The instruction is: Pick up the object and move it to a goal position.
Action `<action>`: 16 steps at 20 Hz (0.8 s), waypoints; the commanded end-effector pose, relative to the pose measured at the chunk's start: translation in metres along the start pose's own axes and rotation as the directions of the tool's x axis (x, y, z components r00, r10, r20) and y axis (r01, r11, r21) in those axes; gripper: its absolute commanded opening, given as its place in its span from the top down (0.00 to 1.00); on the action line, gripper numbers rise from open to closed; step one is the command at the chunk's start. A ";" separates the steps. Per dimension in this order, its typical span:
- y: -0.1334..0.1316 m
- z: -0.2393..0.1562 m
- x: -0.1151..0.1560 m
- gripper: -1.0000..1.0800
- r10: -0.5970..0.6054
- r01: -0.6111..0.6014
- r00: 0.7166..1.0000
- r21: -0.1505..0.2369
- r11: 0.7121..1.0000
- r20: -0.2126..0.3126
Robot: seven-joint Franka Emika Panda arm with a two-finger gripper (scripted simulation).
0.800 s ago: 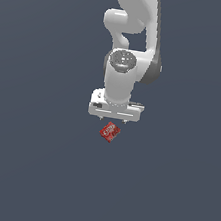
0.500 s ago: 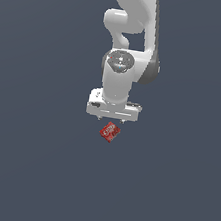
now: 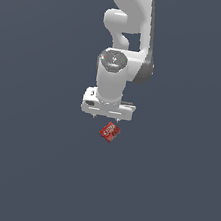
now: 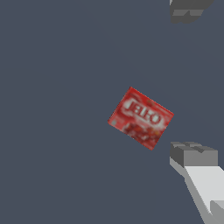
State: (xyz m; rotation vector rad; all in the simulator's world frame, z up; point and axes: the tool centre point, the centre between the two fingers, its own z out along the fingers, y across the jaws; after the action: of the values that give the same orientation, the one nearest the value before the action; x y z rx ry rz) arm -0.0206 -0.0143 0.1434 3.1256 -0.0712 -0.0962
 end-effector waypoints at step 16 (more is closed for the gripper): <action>-0.016 0.037 0.000 0.04 0.255 -0.254 0.967 0.020 0.967 -0.023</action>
State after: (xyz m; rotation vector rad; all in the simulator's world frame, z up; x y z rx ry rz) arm -0.0219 -0.0007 0.1117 3.1070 -0.4148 -0.0591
